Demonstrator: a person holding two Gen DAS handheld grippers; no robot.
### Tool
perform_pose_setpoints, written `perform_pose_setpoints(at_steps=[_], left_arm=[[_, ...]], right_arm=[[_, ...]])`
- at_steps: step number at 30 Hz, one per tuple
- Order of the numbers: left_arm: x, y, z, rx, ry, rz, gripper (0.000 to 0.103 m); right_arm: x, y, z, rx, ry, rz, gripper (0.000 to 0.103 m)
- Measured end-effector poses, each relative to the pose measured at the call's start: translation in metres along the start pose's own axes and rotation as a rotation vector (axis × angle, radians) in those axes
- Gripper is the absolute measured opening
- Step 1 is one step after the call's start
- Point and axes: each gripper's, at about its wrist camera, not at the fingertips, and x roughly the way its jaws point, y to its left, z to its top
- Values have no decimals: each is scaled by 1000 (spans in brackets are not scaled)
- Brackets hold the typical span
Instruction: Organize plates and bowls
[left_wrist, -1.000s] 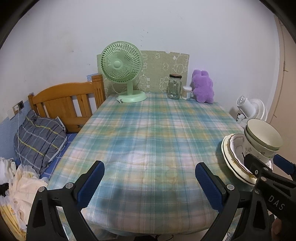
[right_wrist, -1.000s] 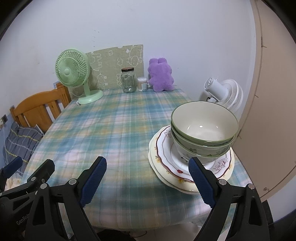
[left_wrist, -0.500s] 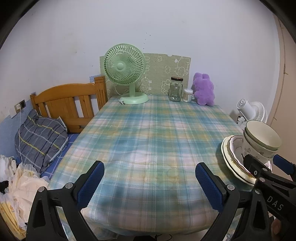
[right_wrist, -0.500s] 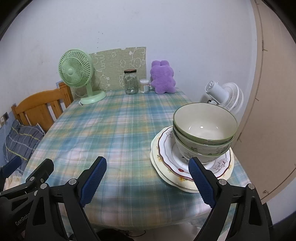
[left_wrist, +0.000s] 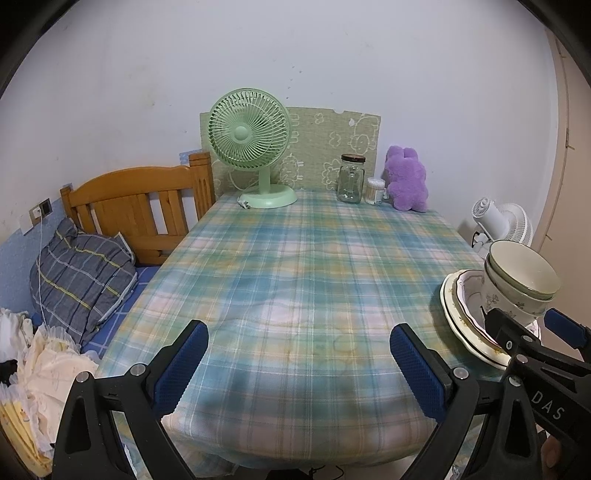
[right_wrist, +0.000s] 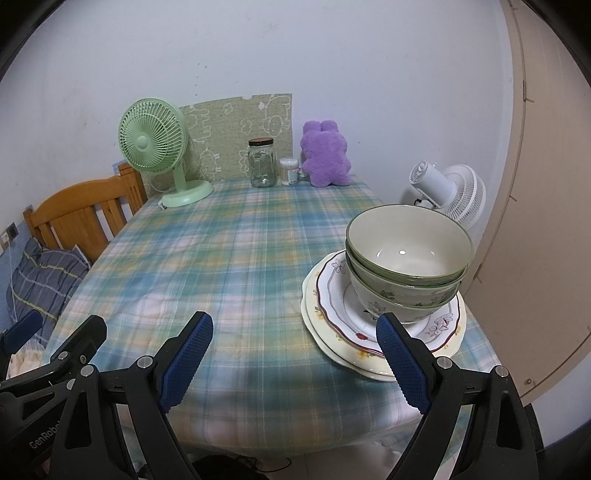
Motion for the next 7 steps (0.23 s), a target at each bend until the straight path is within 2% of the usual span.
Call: perform_pose_setpoints(at_steps=[7], left_arm=[[-2, -2, 1, 1, 0, -10, 100]], right_arm=[[-1, 0, -1, 1, 6, -9, 92]])
